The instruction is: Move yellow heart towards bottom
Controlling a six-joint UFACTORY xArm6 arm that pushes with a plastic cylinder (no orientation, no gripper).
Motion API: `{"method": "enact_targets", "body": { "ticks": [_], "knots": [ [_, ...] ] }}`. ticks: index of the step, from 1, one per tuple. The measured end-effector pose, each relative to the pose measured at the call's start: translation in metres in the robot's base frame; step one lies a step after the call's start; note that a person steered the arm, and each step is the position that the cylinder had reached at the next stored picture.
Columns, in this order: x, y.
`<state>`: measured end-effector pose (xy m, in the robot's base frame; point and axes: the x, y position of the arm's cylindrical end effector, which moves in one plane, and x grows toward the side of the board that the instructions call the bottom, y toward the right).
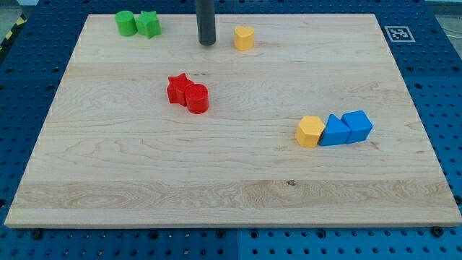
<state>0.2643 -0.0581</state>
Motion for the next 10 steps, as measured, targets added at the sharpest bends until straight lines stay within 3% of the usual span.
{"method": "enact_targets", "body": {
  "ticks": [2, 6, 10],
  "knots": [
    [-0.031, 0.015],
    [-0.006, 0.042],
    [-0.017, 0.097]
  ]
}}
